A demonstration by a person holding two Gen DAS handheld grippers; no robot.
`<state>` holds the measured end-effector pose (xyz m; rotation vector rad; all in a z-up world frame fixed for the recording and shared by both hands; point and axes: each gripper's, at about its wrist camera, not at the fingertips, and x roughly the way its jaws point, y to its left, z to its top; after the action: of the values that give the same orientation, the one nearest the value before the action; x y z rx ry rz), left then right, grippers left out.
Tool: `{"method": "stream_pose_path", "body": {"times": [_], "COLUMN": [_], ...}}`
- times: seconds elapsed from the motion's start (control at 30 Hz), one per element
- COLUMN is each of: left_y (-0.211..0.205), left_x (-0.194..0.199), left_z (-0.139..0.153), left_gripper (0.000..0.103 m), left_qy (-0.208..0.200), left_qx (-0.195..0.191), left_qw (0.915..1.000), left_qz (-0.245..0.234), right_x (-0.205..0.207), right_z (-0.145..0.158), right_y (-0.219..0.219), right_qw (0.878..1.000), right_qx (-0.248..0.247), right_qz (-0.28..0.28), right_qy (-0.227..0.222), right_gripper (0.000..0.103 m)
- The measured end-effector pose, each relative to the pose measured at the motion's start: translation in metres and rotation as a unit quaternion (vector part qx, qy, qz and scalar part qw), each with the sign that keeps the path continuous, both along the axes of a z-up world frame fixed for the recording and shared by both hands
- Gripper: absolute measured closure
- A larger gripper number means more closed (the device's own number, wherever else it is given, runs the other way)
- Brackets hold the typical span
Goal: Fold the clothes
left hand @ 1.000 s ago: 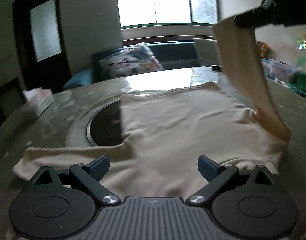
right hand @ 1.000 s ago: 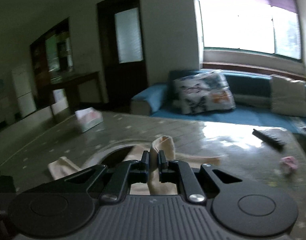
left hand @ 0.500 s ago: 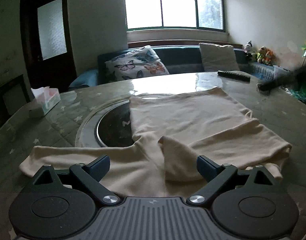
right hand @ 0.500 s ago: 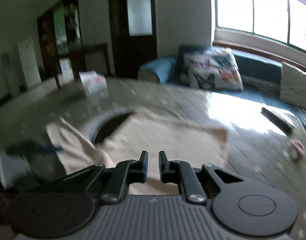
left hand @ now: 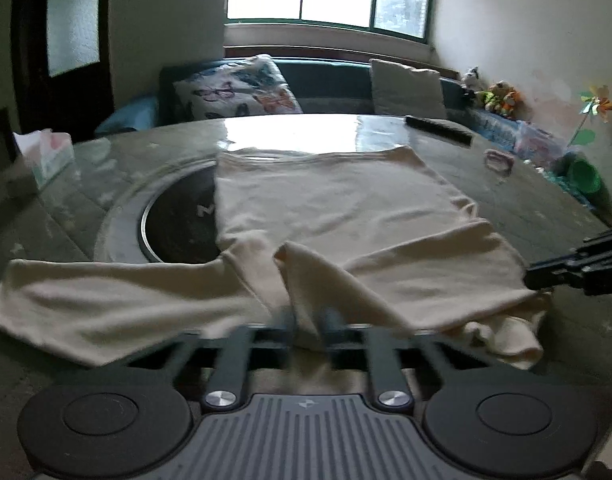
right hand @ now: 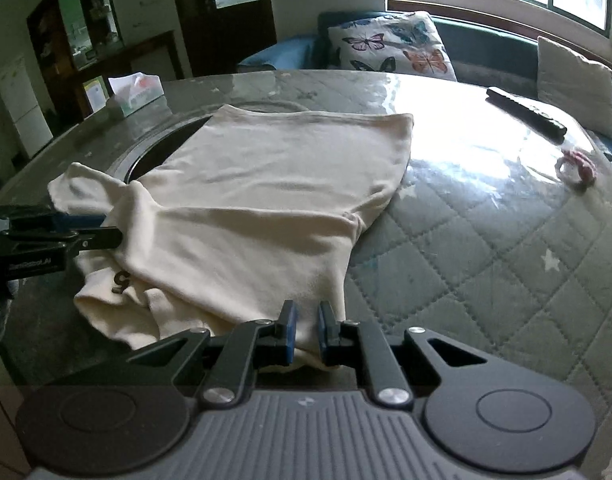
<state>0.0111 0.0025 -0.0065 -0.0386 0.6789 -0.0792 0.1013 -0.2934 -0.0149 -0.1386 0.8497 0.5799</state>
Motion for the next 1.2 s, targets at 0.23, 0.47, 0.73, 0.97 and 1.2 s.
{"method": "stream_pose_path", "body": {"times": [0.23,0.47,0.73,0.97,1.2], "left_y": [0.004,0.015,-0.005,-0.002,0.016], "left_x": [-0.014,-0.019,0.012,0.029,0.013], "left_z": [0.013,0.017,0.020,-0.005,-0.002], "left_gripper": [0.099,0.096,0.095,0.095,0.084], "left_qy": [-0.012,-0.005,-0.025,0.005,-0.001], "left_qx": [0.020,0.035,0.015,0.037,0.039], "left_qw": [0.9997,0.9989,0.9994,0.9993,0.9991], "left_qz": [0.008,0.032,-0.018,-0.008,0.012], "right_x": [0.015,0.032,0.040,0.045,0.039], "right_z": [0.016,0.005,-0.006,-0.009,-0.004], "right_y": [0.008,0.022,0.028,0.025,0.035], "right_qw": [0.999,0.999,0.999,0.999,0.999], "right_qx": [0.005,-0.004,-0.002,0.009,0.000], "right_qz": [-0.002,0.000,-0.007,-0.023,-0.015], "right_qy": [-0.035,-0.035,-0.033,-0.026,-0.034], "right_gripper": [0.092,0.092,0.092,0.092,0.091]}}
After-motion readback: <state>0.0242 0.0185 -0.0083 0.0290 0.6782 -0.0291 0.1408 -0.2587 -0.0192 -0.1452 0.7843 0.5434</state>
